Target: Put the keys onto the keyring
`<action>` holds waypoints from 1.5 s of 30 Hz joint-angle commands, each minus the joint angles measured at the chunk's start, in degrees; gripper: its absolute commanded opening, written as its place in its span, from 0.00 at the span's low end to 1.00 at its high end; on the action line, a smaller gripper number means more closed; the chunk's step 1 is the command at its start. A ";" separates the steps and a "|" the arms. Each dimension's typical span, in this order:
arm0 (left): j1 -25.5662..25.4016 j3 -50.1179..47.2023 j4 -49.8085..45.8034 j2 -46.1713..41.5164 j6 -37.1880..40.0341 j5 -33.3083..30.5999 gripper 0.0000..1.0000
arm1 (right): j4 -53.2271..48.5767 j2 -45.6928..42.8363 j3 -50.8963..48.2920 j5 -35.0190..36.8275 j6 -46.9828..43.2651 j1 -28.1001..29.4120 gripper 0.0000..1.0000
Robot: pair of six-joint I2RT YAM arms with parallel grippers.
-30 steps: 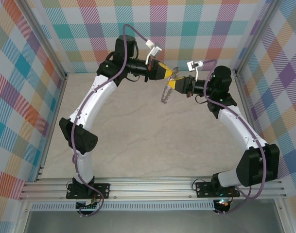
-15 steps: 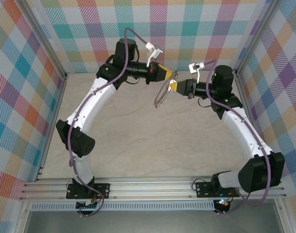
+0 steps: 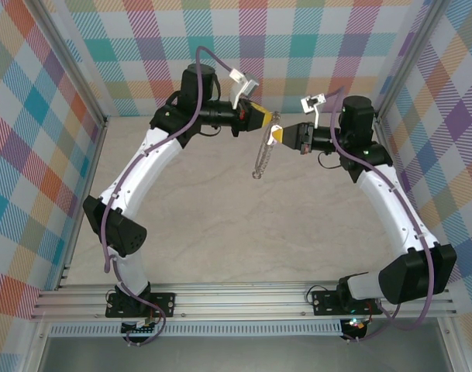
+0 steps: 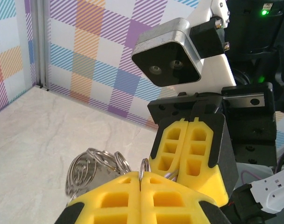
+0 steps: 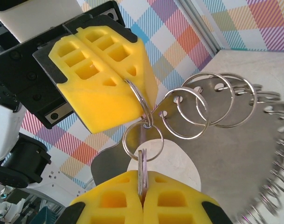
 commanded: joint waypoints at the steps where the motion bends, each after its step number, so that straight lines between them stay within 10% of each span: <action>1: 0.35 0.08 1.76 -2.96 1.81 -2.36 0.00 | -6.60 0.64 3.81 -0.79 -3.99 0.08 0.00; 19: 0.23 -1.45 -1.41 -3.64 4.75 -3.26 0.00 | -23.32 5.52 17.49 1.42 -15.11 -0.99 0.00; 45: 0.09 -1.97 -0.57 -3.79 4.01 -2.93 0.00 | -17.99 7.92 14.83 -4.46 -11.21 -0.81 0.00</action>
